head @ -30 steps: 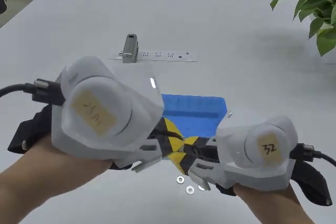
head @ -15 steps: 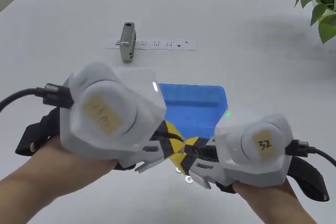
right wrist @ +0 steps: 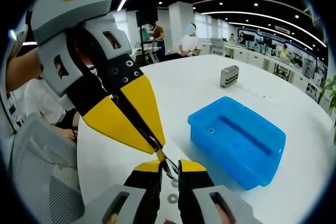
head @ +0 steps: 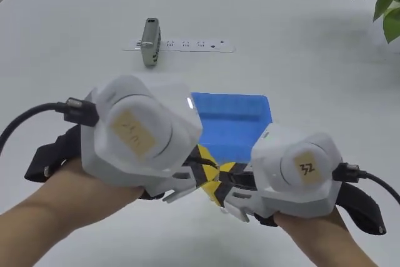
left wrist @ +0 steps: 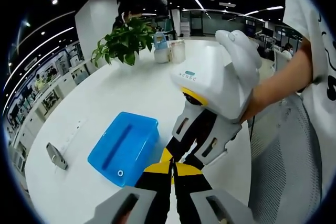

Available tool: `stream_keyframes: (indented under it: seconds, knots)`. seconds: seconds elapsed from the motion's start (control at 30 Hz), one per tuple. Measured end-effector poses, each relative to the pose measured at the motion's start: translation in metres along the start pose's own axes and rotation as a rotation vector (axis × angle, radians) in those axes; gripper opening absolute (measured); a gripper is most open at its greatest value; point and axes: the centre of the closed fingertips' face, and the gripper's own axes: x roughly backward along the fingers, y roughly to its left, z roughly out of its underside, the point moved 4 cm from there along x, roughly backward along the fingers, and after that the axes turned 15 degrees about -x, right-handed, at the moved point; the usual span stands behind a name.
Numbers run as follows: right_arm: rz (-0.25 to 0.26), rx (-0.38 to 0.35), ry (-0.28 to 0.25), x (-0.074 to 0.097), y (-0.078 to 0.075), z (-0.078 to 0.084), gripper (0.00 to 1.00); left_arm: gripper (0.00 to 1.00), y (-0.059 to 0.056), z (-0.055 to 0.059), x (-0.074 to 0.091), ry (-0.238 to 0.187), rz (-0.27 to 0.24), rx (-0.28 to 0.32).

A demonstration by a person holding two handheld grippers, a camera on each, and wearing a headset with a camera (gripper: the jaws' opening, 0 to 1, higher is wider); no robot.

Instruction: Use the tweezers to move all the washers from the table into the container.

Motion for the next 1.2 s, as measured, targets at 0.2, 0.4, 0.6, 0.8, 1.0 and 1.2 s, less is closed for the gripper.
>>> stream_keyframes:
  seconds: [0.2,0.4,0.6,0.8,1.0,1.2]
  knots:
    - [-0.005,-0.018,-0.009,0.0,0.0,0.001,0.08,0.0,-0.001,0.001,0.0,-0.013,0.005,0.02]
    - [0.005,0.029,-0.008,-0.001,0.003,0.002,0.06,0.0,-0.003,0.003,0.001,-0.012,0.002,0.011]
    - [0.029,0.088,0.009,0.0,0.004,0.001,0.05,0.0,-0.004,0.0,0.0,-0.002,0.004,-0.005]
    - [0.021,0.108,0.007,0.005,0.008,-0.006,0.04,0.0,-0.002,-0.007,0.007,0.003,-0.006,-0.032]
    - [0.024,0.145,-0.005,0.01,0.013,-0.016,0.04,0.0,0.002,-0.012,0.017,-0.015,-0.04,-0.023]
    - [0.022,0.16,-0.026,0.013,0.016,-0.029,0.03,0.0,0.008,-0.018,0.026,-0.038,-0.097,0.002]
